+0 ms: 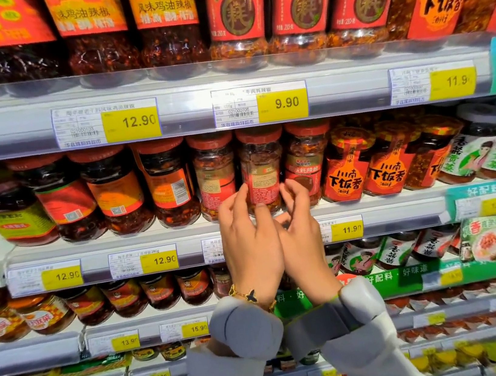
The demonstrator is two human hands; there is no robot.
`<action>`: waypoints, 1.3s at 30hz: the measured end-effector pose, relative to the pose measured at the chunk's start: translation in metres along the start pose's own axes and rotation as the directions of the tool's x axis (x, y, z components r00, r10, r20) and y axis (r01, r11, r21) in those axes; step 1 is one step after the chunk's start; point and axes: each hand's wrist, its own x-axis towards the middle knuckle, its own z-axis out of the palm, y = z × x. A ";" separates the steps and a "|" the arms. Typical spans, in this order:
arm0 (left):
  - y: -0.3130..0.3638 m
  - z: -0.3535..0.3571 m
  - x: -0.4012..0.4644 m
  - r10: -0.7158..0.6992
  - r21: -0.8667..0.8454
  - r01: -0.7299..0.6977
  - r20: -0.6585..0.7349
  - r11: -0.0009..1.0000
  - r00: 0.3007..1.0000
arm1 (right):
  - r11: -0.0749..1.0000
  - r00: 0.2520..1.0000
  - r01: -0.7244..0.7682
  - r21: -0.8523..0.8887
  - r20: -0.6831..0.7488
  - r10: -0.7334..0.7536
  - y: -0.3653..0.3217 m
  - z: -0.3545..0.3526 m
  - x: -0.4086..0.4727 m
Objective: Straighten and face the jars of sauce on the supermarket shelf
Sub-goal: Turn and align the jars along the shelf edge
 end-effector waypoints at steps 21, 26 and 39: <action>-0.004 -0.001 0.007 -0.049 0.012 0.048 0.032 0.999 0.998 | 0.997 0.998 -0.025 0.073 -0.057 0.029 0.004 -0.002 -0.005; -0.001 0.001 0.004 -0.025 0.034 0.023 0.055 0.999 0.998 | 0.998 0.998 -0.001 0.069 -0.055 0.005 0.002 -0.005 -0.008; -0.001 0.002 0.008 -0.062 -0.021 0.063 0.065 0.998 0.996 | 0.996 0.998 0.002 0.084 -0.067 0.004 0.000 -0.005 -0.011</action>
